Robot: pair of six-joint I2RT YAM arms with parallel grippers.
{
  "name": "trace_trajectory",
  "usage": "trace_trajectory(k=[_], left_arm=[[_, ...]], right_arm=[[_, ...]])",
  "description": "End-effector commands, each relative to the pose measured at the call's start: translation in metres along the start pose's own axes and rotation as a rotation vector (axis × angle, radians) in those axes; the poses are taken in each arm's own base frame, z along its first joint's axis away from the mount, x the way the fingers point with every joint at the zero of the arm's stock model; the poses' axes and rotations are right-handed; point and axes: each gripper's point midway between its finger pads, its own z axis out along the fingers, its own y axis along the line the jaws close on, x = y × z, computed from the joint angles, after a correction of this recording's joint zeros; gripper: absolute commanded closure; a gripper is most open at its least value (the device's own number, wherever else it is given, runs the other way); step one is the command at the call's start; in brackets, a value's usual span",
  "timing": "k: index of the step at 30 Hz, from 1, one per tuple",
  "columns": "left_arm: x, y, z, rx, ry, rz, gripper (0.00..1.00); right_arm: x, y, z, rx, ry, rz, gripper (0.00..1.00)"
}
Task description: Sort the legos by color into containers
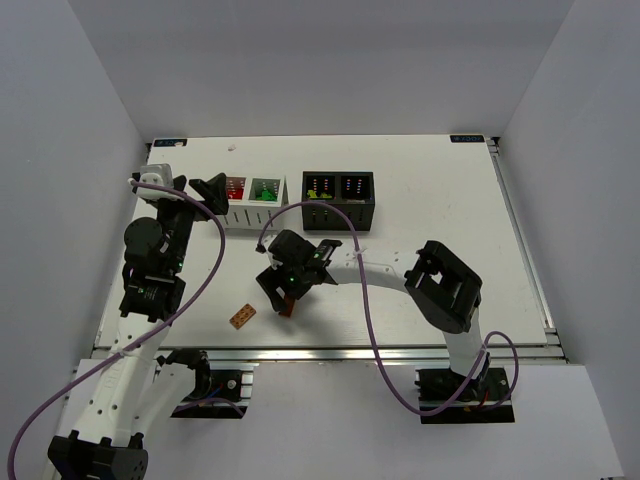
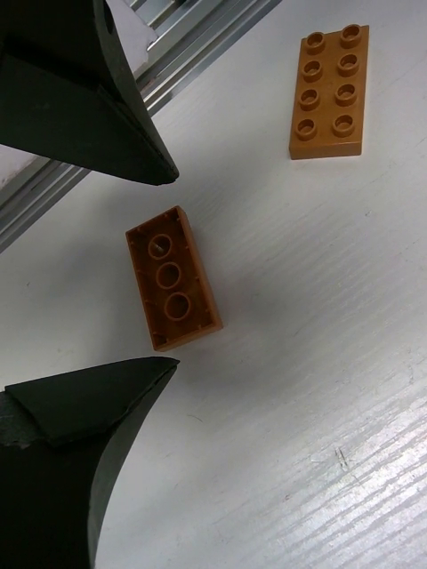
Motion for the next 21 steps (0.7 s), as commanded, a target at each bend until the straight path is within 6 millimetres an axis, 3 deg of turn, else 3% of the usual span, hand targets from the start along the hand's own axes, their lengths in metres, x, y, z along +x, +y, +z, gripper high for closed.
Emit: trace_trajectory(k=[1, 7, 21], left_arm=[[-0.005, 0.001, -0.003, -0.005, -0.017, 0.009, 0.02], [-0.006, 0.000, -0.003, -0.003, -0.019, 0.009, 0.02], [-0.006, 0.000, -0.003, -0.002, -0.017, 0.011, 0.02]], right_arm=[[-0.006, -0.003, 0.000, 0.012, -0.022, 0.010, 0.17], [-0.007, -0.003, 0.002, 0.004, -0.019, -0.001, 0.18], [-0.001, 0.003, 0.009, -0.102, 0.000, -0.272, 0.18]])
